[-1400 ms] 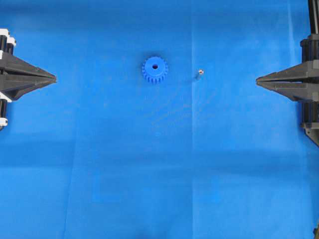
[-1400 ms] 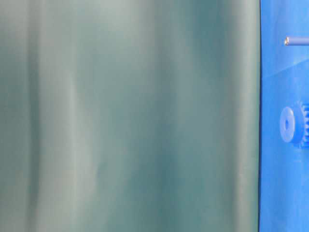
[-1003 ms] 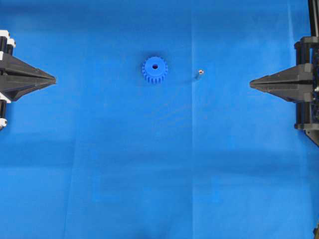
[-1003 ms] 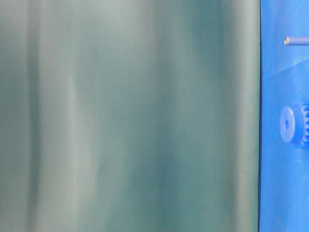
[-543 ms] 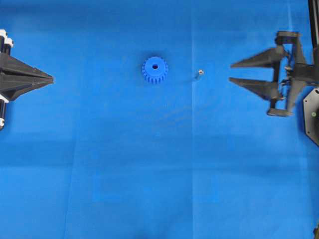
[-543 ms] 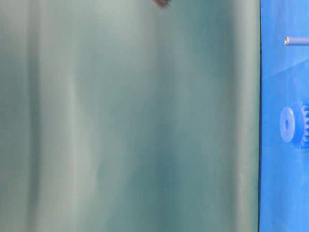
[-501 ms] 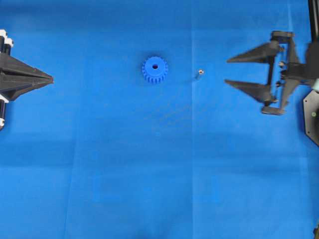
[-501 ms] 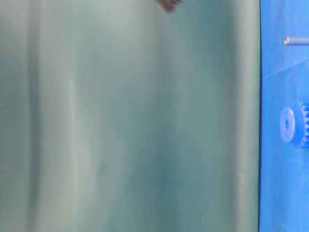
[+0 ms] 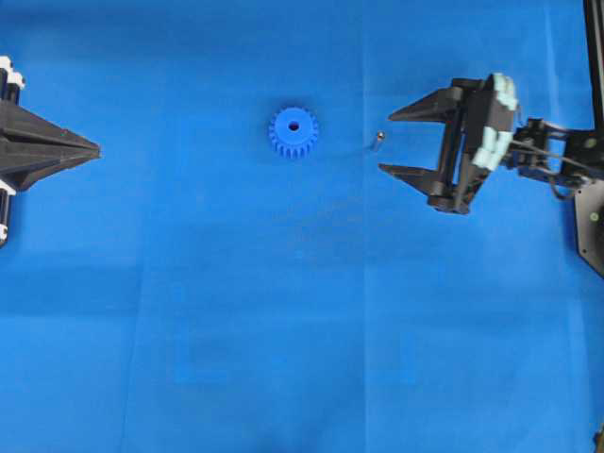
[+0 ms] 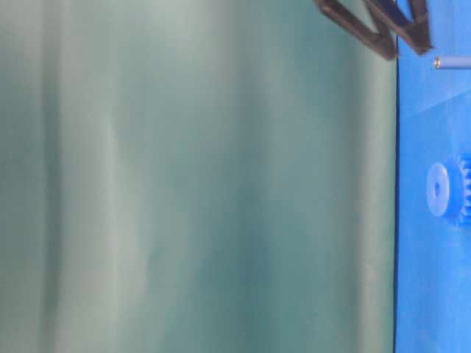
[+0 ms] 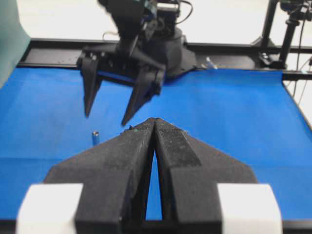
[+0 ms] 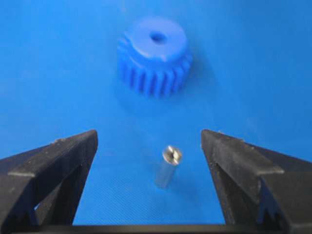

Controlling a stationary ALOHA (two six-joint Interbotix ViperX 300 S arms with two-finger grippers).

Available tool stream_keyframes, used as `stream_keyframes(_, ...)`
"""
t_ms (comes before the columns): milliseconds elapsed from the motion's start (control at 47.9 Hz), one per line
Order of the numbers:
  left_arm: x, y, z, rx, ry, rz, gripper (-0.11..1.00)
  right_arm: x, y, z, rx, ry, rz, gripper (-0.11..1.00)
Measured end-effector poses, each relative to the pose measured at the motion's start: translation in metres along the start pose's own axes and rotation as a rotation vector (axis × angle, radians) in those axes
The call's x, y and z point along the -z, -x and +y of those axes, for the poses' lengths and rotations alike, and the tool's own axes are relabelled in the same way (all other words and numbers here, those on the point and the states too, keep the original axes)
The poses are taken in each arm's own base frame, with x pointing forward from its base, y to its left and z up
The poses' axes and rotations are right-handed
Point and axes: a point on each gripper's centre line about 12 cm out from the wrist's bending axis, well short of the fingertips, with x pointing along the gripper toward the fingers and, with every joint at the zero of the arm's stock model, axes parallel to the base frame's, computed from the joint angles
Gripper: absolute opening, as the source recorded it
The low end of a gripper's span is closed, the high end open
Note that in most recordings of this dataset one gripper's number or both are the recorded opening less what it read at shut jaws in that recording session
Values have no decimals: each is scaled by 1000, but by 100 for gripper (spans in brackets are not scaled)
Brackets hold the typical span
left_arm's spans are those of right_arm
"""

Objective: Insert the shaft placed at a random location into the center hole of the small gear at another random location.
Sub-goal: 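Move the open right gripper left over the silver shaft and lower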

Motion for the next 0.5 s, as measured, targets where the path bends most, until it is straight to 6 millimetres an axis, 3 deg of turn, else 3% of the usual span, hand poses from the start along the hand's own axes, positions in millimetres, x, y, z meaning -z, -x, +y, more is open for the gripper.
stream_keyframes(230,3,1,0,0,2,8,0,18,-16,-9,60,-39,21,81)
stream_keyframes(501,5,2,0,0,3,11,0,19,-18,-10,64,-41,17,74)
